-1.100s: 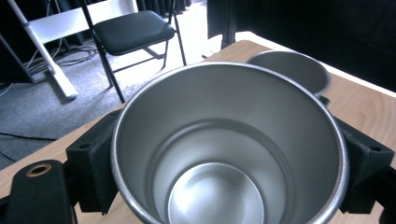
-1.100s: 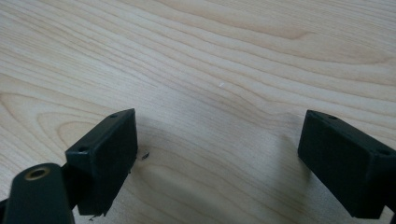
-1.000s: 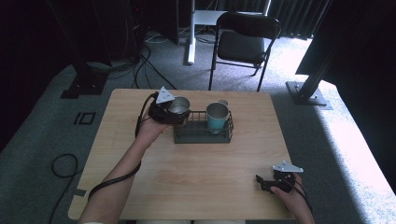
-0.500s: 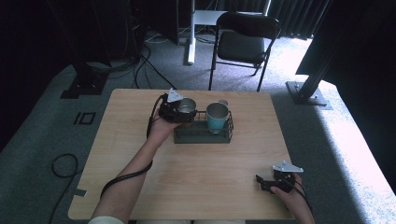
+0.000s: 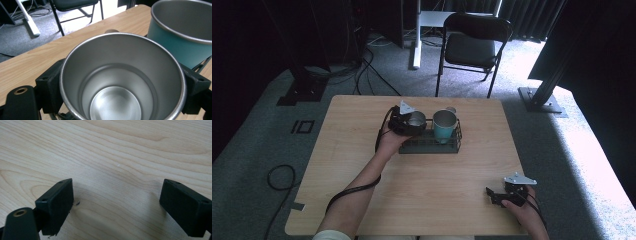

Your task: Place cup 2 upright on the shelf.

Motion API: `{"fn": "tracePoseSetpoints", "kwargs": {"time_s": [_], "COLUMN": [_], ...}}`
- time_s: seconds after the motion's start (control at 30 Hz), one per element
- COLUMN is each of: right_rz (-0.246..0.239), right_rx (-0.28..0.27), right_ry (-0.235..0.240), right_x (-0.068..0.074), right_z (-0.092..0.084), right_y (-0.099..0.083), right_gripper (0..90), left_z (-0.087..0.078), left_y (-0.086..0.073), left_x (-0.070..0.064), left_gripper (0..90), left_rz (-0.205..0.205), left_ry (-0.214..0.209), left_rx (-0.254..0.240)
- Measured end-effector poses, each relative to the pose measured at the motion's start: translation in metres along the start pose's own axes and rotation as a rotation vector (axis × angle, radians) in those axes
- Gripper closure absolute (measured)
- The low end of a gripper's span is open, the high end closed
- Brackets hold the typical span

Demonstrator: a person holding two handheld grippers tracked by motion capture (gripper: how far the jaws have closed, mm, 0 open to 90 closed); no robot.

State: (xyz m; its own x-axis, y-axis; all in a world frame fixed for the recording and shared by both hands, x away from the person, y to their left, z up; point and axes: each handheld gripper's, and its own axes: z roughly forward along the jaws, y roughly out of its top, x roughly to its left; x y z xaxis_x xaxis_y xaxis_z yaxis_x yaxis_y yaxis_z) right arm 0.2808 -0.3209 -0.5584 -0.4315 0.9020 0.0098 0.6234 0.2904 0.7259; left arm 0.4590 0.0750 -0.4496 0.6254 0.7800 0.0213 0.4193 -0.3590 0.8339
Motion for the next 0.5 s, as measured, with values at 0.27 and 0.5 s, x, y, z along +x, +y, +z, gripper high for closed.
{"fn": "tracePoseSetpoints", "kwargs": {"time_s": [0.27,0.5], "right_rz": [0.000,0.000], "right_rx": [0.000,0.000], "right_ry": [0.000,0.000], "right_x": [0.000,0.000], "right_z": [0.000,0.000], "right_y": [0.000,0.000], "right_gripper": [11.6,11.6], "left_z": [0.007,0.013], "left_y": [-0.007,-0.008], "left_x": [-0.002,-0.005], "left_gripper": [14.7,14.7], "left_rz": [0.001,0.018], "left_ry": [0.003,-0.009], "left_rx": [0.011,0.028]}}
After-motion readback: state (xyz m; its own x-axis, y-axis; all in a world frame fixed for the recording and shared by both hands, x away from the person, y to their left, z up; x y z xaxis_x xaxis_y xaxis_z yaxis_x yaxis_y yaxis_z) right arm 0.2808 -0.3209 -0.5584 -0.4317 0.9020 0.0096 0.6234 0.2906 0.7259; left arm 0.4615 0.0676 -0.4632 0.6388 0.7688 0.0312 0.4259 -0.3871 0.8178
